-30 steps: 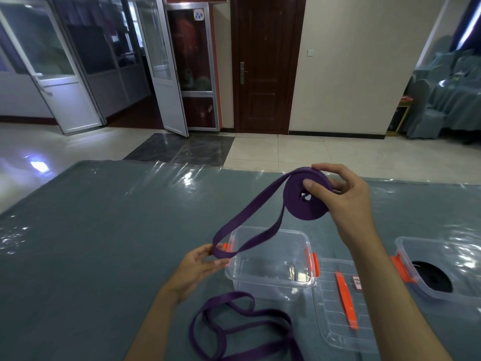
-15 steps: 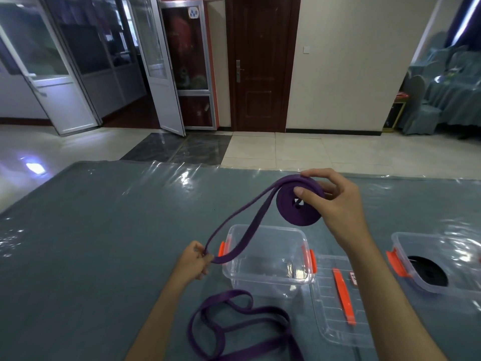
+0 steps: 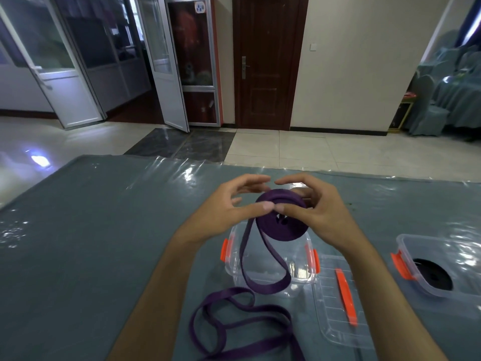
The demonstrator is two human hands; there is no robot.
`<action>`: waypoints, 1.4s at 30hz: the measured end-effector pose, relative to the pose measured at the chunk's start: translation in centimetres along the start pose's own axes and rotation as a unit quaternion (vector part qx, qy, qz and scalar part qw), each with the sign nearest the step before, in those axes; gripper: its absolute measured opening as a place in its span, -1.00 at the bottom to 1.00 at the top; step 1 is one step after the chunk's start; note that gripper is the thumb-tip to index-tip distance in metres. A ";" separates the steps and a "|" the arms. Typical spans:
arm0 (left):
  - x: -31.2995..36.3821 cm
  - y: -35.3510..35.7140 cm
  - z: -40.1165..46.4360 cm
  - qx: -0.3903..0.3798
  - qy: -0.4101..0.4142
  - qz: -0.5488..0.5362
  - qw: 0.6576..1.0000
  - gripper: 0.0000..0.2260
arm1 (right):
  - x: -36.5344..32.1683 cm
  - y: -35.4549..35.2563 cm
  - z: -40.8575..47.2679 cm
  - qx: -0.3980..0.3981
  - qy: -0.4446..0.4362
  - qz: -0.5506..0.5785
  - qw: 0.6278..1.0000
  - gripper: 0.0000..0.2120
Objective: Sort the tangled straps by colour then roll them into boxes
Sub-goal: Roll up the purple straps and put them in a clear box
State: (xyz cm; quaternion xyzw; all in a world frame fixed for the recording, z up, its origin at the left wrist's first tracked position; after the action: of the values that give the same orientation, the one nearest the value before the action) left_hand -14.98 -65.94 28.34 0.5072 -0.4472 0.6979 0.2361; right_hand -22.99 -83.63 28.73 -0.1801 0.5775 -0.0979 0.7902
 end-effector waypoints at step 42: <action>-0.4 -0.7 -0.5 0.114 0.118 -0.128 0.978 -0.73 | -0.4 -0.9 -0.1 0.023 -0.075 0.067 0.995 -0.58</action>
State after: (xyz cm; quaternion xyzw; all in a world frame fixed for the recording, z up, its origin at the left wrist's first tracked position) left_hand -14.54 -65.17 28.18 0.4982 -0.2648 0.7632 0.3149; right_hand -23.20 -84.28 29.38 -0.1297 0.5252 -0.0441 0.8399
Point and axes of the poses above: each hand's wrist, its own z-axis towards the middle knuckle, its own y-axis out of the palm, x = y × z, the point moved 5 cm from there along z, towards the middle knuckle, and after that the axes turned 15 degrees about -x, right-handed, at the moved point
